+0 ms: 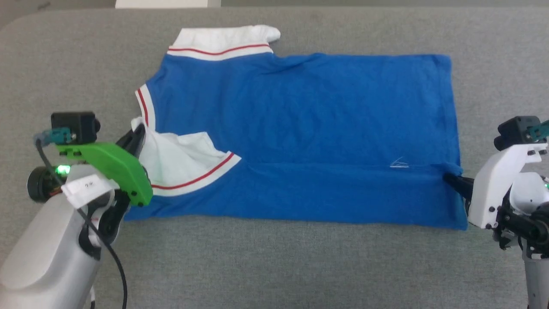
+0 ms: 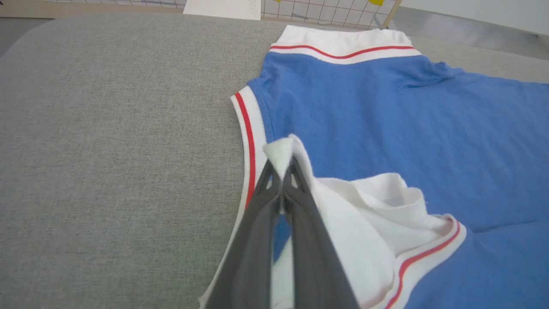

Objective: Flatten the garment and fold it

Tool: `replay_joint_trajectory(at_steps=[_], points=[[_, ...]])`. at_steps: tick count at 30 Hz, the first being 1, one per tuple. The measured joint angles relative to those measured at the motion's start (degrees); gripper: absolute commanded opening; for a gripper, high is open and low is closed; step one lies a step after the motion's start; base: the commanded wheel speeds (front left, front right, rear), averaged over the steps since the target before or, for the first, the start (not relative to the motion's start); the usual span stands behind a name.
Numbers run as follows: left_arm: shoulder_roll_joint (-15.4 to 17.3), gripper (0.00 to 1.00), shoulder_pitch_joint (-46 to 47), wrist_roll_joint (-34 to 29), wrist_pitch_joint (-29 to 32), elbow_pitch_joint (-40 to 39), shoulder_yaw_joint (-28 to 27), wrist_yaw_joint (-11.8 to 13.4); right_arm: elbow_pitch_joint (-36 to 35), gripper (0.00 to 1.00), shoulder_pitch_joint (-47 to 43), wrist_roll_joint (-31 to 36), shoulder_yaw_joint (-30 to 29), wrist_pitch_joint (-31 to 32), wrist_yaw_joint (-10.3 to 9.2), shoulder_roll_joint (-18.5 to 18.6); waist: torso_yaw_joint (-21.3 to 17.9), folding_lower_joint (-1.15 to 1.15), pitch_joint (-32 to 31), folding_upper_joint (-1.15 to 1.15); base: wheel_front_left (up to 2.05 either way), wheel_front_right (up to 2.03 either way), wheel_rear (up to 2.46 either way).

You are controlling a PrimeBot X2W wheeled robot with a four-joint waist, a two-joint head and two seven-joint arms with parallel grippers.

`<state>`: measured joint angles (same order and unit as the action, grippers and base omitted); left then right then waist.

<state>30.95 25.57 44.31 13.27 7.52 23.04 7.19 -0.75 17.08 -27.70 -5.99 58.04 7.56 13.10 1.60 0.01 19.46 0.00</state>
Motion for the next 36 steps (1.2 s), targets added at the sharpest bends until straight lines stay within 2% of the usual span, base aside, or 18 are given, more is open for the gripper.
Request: replay_joint_trajectory(at_steps=[8, 14, 15, 16, 17, 18, 19, 28, 36], points=[[-3.04, 0.00, 5.87, -0.42, -0.56, 9.12, 2.04, -2.32, 0.33, 0.00, 3.08, 2.41, 0.04, 3.42, 0.00, -0.31, 0.18, 0.00, 5.17, 0.00, 0.00, 0.00, 0.00], [-4.23, 0.00, 8.51, -0.35, -0.75, 13.45, 1.97, -3.04, -0.48, 0.00, 4.07, 2.59, -0.08, 5.05, 0.03, -0.34, 0.36, 0.00, 7.07, 0.00, 0.00, 0.00, 0.00], [-4.42, 0.09, 8.89, -0.32, -0.75, 13.92, 1.99, -3.12, -0.55, 0.00, 4.07, 2.68, -0.23, 5.06, 0.04, -0.35, 0.46, 0.00, 7.09, 0.00, 0.00, 0.00, 0.00], [-4.63, 0.45, 9.07, -0.10, -0.75, 14.32, 2.02, -3.18, -0.55, 0.09, 4.07, 2.74, -0.44, 4.98, 0.04, -0.38, 0.53, 0.00, 7.04, 0.00, 0.00, 0.00, 0.00], [-4.87, 1.00, 9.22, 0.09, -0.77, 14.63, 1.91, -3.18, -0.51, 0.44, 4.07, 2.82, -0.66, 4.90, 0.04, -0.52, 0.62, 0.00, 6.87, 0.00, 0.00, 0.00, 0.00], [-5.10, 1.00, 9.31, 0.15, -1.04, 15.03, 1.89, -3.18, -0.33, 0.94, 4.06, 2.82, -0.89, 4.89, 0.03, -0.70, 0.68, 0.00, 6.62, 0.00, 0.00, 0.00, 0.00], [-5.35, 1.00, 9.39, 0.31, -1.07, 15.34, 1.87, -3.18, -0.22, 1.00, 4.03, 2.82, -1.18, 4.50, 0.03, -0.88, 0.73, 0.00, 6.31, 0.00, 0.00, 0.00, 0.00], [-5.41, 1.00, 7.88, 1.62, -4.46, 14.61, -0.63, -2.50, 0.60, 1.00, 1.94, 1.70, -3.69, -1.90, 0.00, -2.77, 1.04, 0.00, 1.47, 0.00, 0.00, 0.00, 0.00], [-3.55, 1.00, 0.75, 0.20, -17.18, 7.38, -4.45, -1.11, -2.88, 1.00, -2.68, -0.03, -6.31, -14.74, 0.01, -3.67, 1.00, 0.00, -5.42, 0.00, 0.00, 0.00, 0.00]])
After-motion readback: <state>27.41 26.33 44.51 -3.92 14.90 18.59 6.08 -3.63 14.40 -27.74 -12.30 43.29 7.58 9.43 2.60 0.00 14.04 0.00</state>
